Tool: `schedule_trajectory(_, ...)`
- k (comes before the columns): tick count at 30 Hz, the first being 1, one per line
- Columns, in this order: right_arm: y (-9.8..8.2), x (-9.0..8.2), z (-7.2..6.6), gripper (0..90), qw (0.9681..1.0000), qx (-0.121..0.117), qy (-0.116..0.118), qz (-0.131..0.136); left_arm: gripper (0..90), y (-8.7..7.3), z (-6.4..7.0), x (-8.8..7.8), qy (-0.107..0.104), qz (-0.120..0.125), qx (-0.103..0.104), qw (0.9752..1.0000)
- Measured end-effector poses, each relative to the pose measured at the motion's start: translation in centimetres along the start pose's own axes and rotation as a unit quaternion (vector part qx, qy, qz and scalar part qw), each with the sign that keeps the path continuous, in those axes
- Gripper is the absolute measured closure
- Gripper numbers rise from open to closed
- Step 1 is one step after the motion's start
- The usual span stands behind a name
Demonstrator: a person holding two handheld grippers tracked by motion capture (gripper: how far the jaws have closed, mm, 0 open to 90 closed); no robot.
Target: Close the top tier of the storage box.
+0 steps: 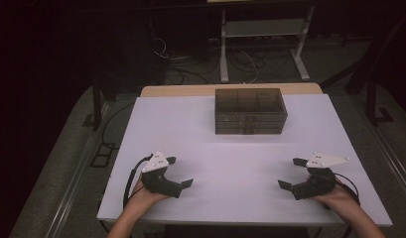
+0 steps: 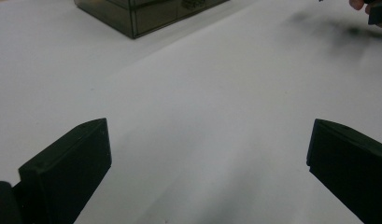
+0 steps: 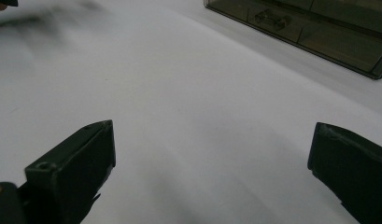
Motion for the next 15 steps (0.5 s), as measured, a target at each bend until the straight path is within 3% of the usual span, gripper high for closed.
schedule_trajectory(15,-0.02,0.04,-0.03,0.3,1.0000,-0.001,0.000,-0.002,0.0,0.11,0.05,-0.04,0.000,0.000,0.001,1.0000)
Point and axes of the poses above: each handheld gripper's, and its own axes: x roughly forward along the jaws, y roughly out of its top, z roughly to its right, the point moved 4 cm from there along x, roughly forward along the jaws, and after that the axes turned 14 degrees about -x, right-handed, at the moved point
